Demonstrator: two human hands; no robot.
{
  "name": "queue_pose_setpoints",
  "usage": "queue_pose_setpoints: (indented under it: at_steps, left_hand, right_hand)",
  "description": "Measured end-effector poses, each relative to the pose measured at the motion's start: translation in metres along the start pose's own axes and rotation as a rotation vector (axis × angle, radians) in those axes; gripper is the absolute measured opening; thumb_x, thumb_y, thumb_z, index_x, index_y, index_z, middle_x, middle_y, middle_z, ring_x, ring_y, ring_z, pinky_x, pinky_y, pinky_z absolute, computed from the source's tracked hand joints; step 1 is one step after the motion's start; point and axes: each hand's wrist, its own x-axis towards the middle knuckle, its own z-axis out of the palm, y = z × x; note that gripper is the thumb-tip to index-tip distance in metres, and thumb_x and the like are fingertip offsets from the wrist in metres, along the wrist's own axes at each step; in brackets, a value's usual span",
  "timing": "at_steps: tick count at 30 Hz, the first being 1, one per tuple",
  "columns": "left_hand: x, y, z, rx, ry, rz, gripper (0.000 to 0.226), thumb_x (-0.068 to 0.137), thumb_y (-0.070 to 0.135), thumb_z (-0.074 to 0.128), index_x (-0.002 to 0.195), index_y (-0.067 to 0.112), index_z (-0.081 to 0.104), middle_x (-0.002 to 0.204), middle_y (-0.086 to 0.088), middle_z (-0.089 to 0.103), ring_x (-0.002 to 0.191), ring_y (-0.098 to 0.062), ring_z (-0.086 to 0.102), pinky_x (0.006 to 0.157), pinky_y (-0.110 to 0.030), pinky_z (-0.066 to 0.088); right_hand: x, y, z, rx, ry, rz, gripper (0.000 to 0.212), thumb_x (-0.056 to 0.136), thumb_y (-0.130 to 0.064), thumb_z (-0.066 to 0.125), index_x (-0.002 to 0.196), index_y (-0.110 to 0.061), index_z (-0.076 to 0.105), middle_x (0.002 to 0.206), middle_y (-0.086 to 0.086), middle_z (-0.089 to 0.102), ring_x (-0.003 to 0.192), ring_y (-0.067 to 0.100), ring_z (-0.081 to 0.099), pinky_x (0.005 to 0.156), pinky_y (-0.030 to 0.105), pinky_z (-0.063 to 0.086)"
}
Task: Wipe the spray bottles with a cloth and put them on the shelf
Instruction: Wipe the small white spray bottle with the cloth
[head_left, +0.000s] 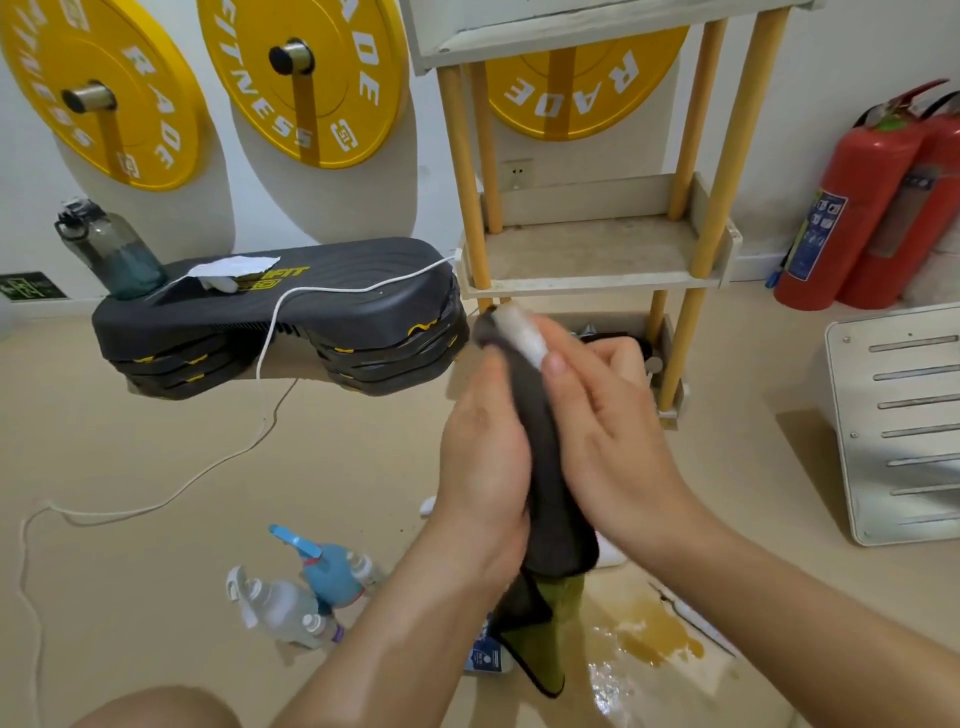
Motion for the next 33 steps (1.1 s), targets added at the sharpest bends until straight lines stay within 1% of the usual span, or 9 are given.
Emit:
queue_pose_setpoints:
  at_steps: [2,5,7,11,18,23,26,30,33]
  left_hand:
    - [0.003,-0.005,-0.004,0.259,-0.049,0.166,0.034,0.093,0.032,0.065,0.124,0.025,0.054,0.095,0.001,0.077,0.090,-0.013,0.073,0.076,-0.032,0.058]
    - [0.010,-0.008,-0.011,0.460,-0.089,0.302,0.036,0.080,0.036,0.076,0.110,0.041,0.057,0.090,0.004,0.076,0.084,-0.011,0.073,0.076,-0.035,0.059]
    - [0.011,-0.006,-0.014,0.507,-0.075,0.386,0.022,0.084,0.039,0.073,0.105,0.038,0.065,0.090,0.007,0.075,0.084,-0.008,0.071,0.075,-0.031,0.059]
    - [0.015,-0.007,-0.014,0.583,0.011,0.402,0.021,0.092,0.043,0.060,0.096,0.026,0.072,0.082,0.009,0.073,0.077,-0.005,0.068,0.069,-0.028,0.052]
    - [0.021,0.007,-0.019,0.297,0.127,0.157,0.049,0.101,0.046,0.045,0.082,0.009,0.070,0.076,-0.008,0.072,0.073,-0.017,0.068,0.069,-0.034,0.051]
    - [0.029,0.014,-0.030,-0.188,0.056,-0.051,0.048,0.100,0.048,0.048,0.108,0.006,0.071,0.102,-0.014,0.075,0.092,-0.028,0.073,0.077,-0.041,0.060]
    - [0.036,0.016,-0.036,-0.371,0.014,-0.109,0.060,0.092,0.053,0.052,0.129,0.006,0.060,0.115,-0.015,0.065,0.107,-0.032,0.063,0.098,-0.048,0.051]
    - [0.042,0.015,-0.037,-0.416,0.238,-0.077,0.026,0.087,0.036,0.049,0.080,0.013,0.058,0.066,-0.008,0.056,0.066,-0.026,0.059,0.069,-0.033,0.052]
    - [0.037,0.021,-0.039,-0.386,0.212,-0.084,0.035,0.088,0.032,0.045,0.059,0.013,0.045,0.050,-0.007,0.043,0.043,-0.023,0.047,0.053,-0.027,0.043]
  right_hand:
    - [0.012,-0.003,-0.009,0.234,0.055,0.187,0.032,0.105,-0.036,0.040,0.133,-0.045,0.051,0.107,0.004,0.059,0.097,0.004,0.060,0.092,0.018,0.049]
    - [0.014,-0.006,-0.017,0.511,0.106,0.419,0.023,0.100,-0.031,0.054,0.119,-0.019,0.056,0.086,0.002,0.072,0.081,0.016,0.072,0.084,0.045,0.060]
    - [0.006,-0.009,-0.014,0.565,0.095,0.446,0.028,0.100,-0.033,0.053,0.111,-0.009,0.063,0.092,0.009,0.075,0.090,0.025,0.073,0.088,0.048,0.058]
    - [-0.008,-0.013,-0.003,0.540,-0.033,0.369,0.031,0.106,-0.025,0.042,0.106,-0.027,0.072,0.099,-0.002,0.076,0.096,0.013,0.071,0.090,0.037,0.057]
    - [-0.023,-0.007,0.008,0.362,-0.417,0.183,0.051,0.105,-0.040,0.036,0.145,-0.063,0.015,0.139,-0.036,0.045,0.130,-0.007,0.046,0.111,0.033,0.042]
    - [-0.012,-0.007,-0.010,-0.128,-0.295,0.089,0.059,0.093,-0.047,0.057,0.145,-0.050,0.028,0.111,-0.025,0.057,0.101,0.004,0.059,0.086,0.032,0.053]
    - [-0.014,-0.011,-0.007,-0.570,-0.272,-0.125,0.054,0.095,-0.051,0.045,0.144,-0.032,0.036,0.115,-0.008,0.056,0.100,0.016,0.054,0.079,0.031,0.047]
    - [-0.022,-0.009,0.006,-0.641,-0.407,-0.130,0.050,0.100,-0.044,0.040,0.146,-0.024,0.036,0.127,0.001,0.057,0.110,0.024,0.054,0.085,0.033,0.041]
    - [-0.021,-0.004,0.002,-0.426,-0.494,-0.103,0.037,0.098,-0.048,0.040,0.129,-0.030,0.051,0.114,-0.004,0.065,0.102,0.020,0.058,0.083,0.035,0.045]
